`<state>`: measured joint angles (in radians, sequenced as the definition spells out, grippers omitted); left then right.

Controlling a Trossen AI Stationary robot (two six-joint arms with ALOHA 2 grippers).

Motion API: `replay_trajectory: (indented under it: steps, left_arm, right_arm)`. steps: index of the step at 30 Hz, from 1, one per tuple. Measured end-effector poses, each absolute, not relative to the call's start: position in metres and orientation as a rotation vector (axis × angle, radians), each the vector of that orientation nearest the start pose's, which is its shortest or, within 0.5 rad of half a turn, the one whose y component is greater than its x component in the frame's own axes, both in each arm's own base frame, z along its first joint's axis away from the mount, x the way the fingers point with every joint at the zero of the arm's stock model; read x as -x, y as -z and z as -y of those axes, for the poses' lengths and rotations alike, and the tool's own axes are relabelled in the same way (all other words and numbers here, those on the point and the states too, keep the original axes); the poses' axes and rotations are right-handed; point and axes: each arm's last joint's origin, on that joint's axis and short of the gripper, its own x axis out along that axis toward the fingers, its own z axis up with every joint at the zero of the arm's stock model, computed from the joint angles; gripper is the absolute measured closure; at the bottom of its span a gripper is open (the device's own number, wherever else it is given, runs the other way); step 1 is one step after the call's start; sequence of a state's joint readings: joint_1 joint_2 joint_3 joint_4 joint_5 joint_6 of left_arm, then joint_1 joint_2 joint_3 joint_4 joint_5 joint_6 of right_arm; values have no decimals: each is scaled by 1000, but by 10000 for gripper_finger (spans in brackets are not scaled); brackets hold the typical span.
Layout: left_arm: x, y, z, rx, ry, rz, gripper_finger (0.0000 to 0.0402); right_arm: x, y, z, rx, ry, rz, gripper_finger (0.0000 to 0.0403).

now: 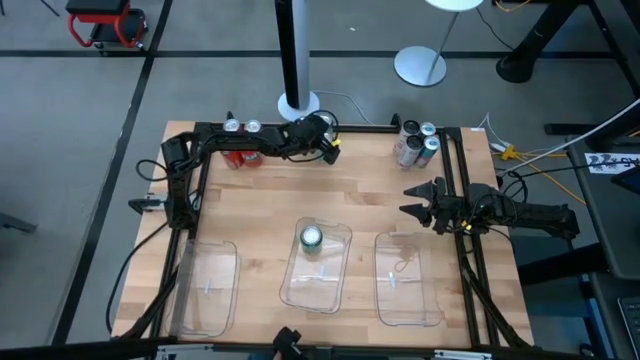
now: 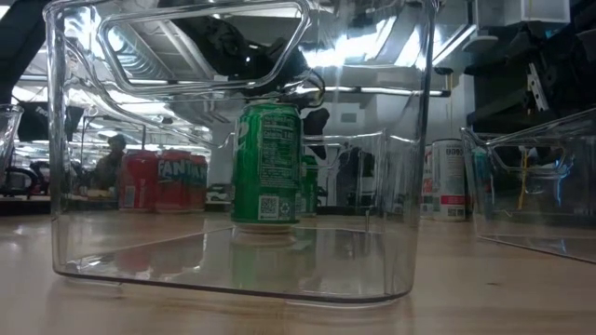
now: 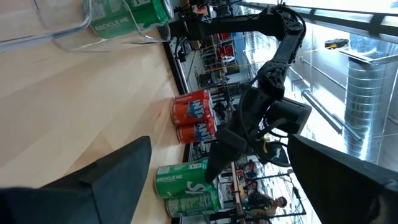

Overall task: Sort soda cans
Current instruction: Put the green soda can into the middle transparent bin

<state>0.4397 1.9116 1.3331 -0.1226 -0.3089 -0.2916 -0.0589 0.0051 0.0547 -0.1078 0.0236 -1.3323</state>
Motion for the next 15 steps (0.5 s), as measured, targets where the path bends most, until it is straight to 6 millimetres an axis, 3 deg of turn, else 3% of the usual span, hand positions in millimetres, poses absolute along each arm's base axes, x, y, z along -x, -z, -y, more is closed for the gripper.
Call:
replay_trajectory:
  steps: [15]
  left_arm:
    - [-380, -182, -195, 326, -819, -649, 2]
  right_arm:
    - [-94, -171, 6, 1328, 24, -99, 27]
